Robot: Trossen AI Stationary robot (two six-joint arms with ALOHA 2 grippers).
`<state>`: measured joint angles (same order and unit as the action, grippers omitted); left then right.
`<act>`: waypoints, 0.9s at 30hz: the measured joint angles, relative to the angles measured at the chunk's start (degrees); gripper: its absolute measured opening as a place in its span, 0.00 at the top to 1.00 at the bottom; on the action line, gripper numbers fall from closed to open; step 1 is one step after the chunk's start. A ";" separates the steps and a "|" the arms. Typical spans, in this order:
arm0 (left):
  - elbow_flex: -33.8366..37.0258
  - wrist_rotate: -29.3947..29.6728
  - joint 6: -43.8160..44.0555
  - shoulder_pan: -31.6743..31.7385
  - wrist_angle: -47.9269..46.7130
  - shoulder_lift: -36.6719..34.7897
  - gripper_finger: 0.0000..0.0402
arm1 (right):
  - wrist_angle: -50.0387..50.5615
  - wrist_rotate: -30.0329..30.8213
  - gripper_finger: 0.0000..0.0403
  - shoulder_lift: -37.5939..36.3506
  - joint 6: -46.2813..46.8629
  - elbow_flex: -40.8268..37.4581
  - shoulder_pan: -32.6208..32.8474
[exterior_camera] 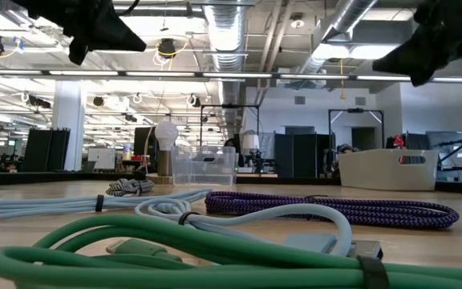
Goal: Pick & Place USB Port
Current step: Put the black white charger cable into the transparent bin
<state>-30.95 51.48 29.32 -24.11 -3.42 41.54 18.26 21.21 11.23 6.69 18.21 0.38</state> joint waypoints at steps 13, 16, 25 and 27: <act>-16.68 -11.93 35.17 2.11 -34.45 13.56 0.99 | -0.95 -0.09 0.86 -0.42 3.50 -6.34 0.00; -23.57 -16.94 40.25 4.31 -45.92 17.60 0.99 | -0.98 -0.05 0.86 -0.40 3.81 -6.96 0.00; -28.06 -40.59 46.43 14.15 -50.05 26.90 0.99 | -0.94 -0.09 0.86 -0.38 5.40 -8.94 0.00; -28.06 -43.57 46.46 16.02 -49.49 28.04 0.99 | -1.01 -0.10 0.86 -0.40 5.40 -8.94 0.00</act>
<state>-59.00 7.92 75.77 -8.09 -52.91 69.58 17.26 21.12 10.83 12.10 9.28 0.38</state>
